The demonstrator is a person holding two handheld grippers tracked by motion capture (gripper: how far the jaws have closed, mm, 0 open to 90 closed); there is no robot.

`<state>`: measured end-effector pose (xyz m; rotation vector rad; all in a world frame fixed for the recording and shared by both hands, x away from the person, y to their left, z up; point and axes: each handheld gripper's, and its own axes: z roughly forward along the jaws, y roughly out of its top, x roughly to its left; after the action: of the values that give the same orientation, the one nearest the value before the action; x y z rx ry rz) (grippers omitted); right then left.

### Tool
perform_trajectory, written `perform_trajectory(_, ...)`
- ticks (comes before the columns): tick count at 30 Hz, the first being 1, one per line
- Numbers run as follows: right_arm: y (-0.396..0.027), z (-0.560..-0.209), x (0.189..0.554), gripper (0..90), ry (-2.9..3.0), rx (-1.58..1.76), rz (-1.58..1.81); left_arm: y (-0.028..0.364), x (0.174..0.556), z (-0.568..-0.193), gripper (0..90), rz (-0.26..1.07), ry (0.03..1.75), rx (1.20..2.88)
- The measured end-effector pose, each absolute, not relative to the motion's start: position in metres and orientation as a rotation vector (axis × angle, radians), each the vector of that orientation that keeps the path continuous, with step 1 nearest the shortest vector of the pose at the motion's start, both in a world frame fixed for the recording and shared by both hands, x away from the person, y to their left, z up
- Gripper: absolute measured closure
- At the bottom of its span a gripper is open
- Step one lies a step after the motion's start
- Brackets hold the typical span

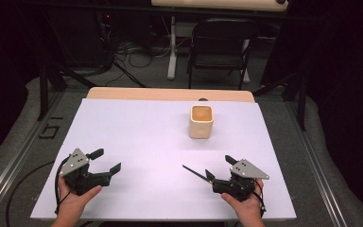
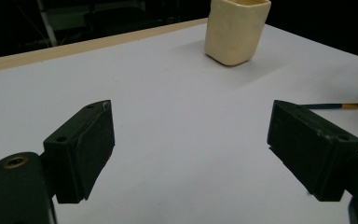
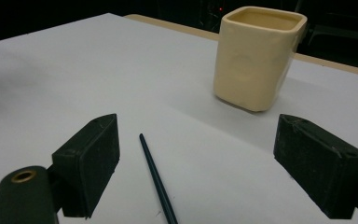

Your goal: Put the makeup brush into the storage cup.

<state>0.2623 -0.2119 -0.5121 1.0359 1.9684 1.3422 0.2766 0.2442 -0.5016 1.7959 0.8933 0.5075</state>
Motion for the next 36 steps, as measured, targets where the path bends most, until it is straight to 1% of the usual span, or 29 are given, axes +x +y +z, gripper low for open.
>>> perform_trajectory(11, -0.21, -0.512, 0.267, 15.5, 2.02, 1.043, 1.315, 0.246, 0.278, -0.503, 15.2, 0.485, 0.913, 1.79)
perform_trajectory(16, -0.208, -0.512, 0.27, 19.0, 2.065, 1.044, 1.286, 0.248, 0.279, -0.503, 15.2, 0.486, 0.923, 1.791)
perform_trajectory(26, -0.205, -0.511, 0.27, 19.5, 2.119, 1.074, 1.204, 0.248, 0.278, -0.503, 15.2, 0.473, 0.934, 1.788)
perform_trajectory(28, -0.204, -0.508, 0.27, 22.2, 2.134, 1.07, 1.182, 0.248, 0.278, -0.503, 15.3, 0.467, 0.934, 1.792)
perform_trajectory(34, -0.206, -0.495, 0.273, 25.3, 2.191, 1.036, 1.153, 0.247, 0.276, -0.504, 15.4, 0.471, 0.922, 1.818)
perform_trajectory(36, -0.206, -0.49, 0.275, 29.1, 2.209, 1.014, 1.144, 0.247, 0.276, -0.503, 15.4, 0.478, 0.922, 1.819)
